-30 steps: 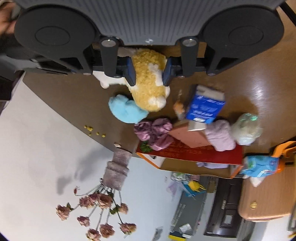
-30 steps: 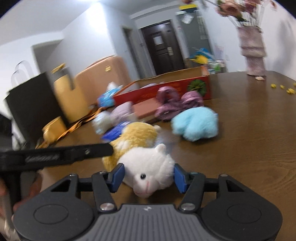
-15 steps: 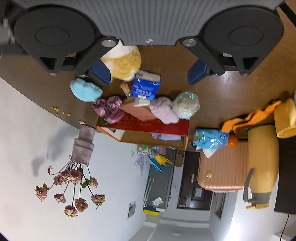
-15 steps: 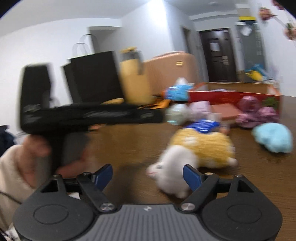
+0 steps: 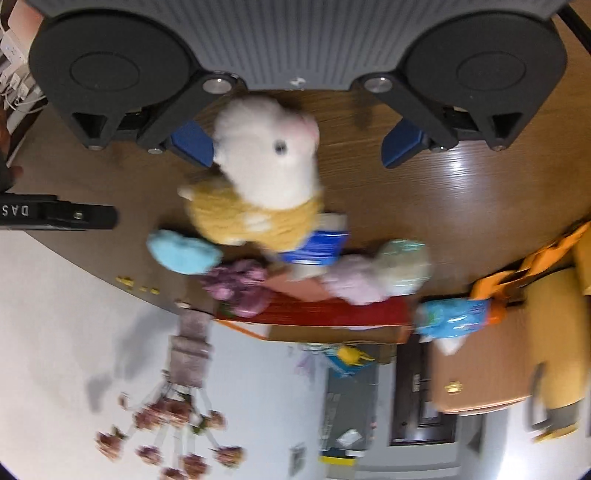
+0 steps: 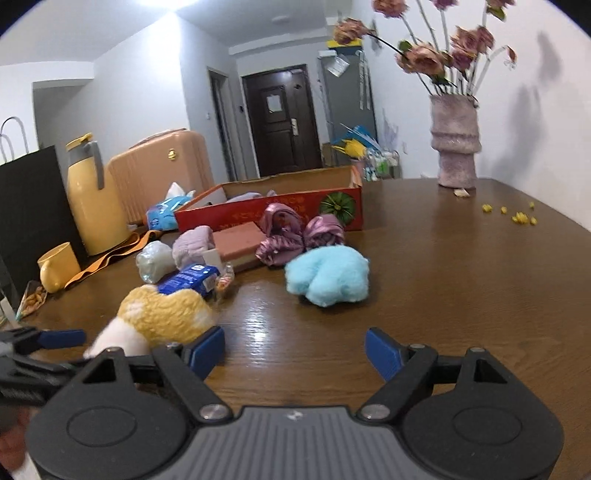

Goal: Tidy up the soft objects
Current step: 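Lift the plush sheep with the right gripper and carry it toward the box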

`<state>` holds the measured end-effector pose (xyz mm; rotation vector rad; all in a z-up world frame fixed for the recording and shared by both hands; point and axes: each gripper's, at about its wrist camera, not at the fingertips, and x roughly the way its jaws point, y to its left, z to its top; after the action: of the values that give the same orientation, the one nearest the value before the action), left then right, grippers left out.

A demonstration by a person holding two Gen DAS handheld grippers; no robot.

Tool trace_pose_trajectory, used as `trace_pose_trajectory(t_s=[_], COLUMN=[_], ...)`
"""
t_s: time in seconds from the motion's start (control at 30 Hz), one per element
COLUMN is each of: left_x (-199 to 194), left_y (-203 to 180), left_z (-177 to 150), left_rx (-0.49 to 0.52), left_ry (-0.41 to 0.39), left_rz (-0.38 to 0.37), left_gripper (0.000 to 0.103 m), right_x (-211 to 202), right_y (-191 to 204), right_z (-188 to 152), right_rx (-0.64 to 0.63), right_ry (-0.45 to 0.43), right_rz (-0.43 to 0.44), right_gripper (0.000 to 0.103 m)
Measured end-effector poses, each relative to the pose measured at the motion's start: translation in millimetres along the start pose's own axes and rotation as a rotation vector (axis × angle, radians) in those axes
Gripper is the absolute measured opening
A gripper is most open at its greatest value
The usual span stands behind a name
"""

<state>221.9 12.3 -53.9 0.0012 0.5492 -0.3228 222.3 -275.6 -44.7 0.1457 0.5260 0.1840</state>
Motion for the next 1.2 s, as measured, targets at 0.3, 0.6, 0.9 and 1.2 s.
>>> trace_pose_trajectory(t_s=[0.3,0.6,0.9,1.2], left_x=[-23.8,13.4,11.9,16.9], left_y=[70.2,64.4,21.0,-8.5], left_z=[0.9,11.7,11.5,11.4], left_rx=[-0.289,-0.436,-0.372,-0.283], left_ry=[-0.046,0.029,0.042,0.07], left_rz=[0.048,-0.152,-0.266,-0.258], left_gripper=[0.099,0.041,0.041,0.056], right_x=[27.4,55.1,-5.6,-15.3], right_y=[62.9,77.2,51.7,20.7], right_z=[5.8,-4.0,-18.4,-33.4], right_rx=[-0.056,0.063,0.039,0.108], right_ry=[-0.032,0.081,0.048,0.037], right_rz=[0.217,0.33,0.242,0.207], right_gripper=[0.083,0.043,0.043,0.043])
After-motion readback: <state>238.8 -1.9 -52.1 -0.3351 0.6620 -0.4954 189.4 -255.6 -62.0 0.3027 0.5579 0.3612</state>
